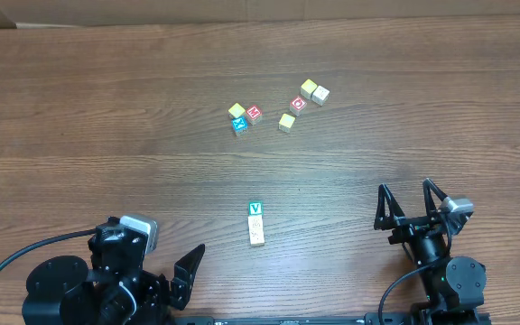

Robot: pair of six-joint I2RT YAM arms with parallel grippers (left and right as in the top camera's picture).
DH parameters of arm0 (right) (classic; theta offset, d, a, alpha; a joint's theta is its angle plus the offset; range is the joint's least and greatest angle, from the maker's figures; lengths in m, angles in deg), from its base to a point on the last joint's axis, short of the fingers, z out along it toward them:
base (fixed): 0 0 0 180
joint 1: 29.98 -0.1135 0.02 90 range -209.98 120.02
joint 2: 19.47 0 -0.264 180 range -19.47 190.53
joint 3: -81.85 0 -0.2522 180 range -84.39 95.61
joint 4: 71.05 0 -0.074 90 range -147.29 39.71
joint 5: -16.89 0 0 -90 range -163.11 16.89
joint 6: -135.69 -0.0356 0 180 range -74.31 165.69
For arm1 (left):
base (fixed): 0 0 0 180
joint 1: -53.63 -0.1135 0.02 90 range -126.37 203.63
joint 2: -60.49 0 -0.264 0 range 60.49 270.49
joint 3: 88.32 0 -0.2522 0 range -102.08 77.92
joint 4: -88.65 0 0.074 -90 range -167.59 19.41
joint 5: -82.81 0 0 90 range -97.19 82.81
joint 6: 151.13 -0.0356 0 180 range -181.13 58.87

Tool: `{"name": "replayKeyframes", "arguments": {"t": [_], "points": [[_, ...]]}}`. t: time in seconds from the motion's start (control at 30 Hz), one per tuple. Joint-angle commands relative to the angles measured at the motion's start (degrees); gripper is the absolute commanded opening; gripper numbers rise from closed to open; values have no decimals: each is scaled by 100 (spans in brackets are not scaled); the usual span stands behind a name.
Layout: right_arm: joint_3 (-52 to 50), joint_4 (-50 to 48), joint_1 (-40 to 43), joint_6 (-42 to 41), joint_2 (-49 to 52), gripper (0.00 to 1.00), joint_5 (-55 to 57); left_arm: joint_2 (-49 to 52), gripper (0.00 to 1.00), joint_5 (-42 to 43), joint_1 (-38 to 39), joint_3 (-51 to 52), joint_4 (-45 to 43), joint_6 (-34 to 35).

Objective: Flip 5 blocks

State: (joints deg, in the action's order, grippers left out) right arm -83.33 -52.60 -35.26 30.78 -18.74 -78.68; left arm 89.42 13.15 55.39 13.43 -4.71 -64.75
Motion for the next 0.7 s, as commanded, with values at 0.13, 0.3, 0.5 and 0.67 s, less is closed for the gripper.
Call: {"name": "replayKeyframes", "arguments": {"t": [0.13,0.3,0.5,0.67], "points": [[-61,-37,26,129,-57,100,-55,-55,100,-44,-9,-39,0,-44],[-61,-37,26,129,-57,100,-55,-55,100,-42,-9,-39,0,-44],[-61,-37,26,129,-57,100,-55,-55,100,-433,-9,-33,61,-111],[-61,-37,26,129,-57,100,-55,-417,100,-566,-24,404,-1165,-326]]}}
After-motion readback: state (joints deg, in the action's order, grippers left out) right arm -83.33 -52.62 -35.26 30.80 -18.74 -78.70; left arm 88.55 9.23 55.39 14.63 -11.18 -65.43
